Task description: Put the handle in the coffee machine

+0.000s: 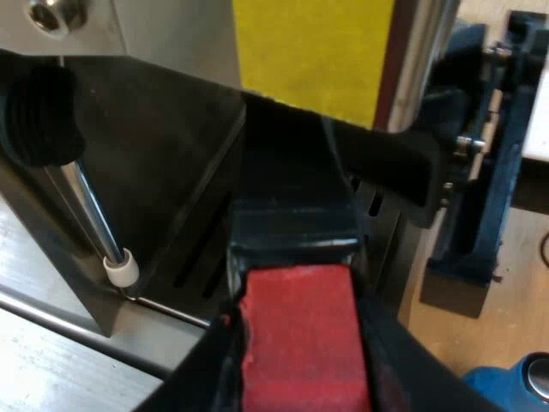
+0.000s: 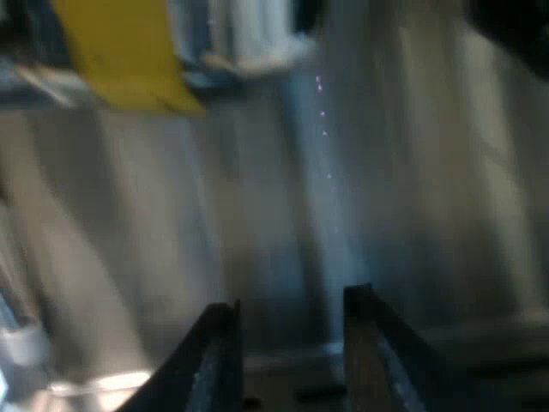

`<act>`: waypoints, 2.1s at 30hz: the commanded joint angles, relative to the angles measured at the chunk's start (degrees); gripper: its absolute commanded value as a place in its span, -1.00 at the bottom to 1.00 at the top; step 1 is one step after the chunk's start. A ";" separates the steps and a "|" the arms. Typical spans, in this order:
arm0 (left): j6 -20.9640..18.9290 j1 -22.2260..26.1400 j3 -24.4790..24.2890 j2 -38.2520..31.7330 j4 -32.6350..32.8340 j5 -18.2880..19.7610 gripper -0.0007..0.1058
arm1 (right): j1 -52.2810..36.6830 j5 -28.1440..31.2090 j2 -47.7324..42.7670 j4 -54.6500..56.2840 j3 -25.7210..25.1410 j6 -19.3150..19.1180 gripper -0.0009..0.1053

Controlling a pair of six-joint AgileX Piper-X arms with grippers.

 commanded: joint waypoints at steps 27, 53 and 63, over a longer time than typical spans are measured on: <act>2.75 -0.63 -0.33 -1.70 0.42 21.60 -0.98 | -4.03 -7.35 -0.12 -24.37 -0.04 -15.87 -0.38; 2.75 -0.63 -0.33 -1.70 0.68 17.58 0.01 | -4.03 -7.11 -0.92 -31.60 -3.10 -17.40 -0.38; 2.42 -0.63 -0.33 -1.70 0.96 16.99 0.18 | -4.03 -7.13 -2.75 -31.48 -3.10 -18.65 -0.38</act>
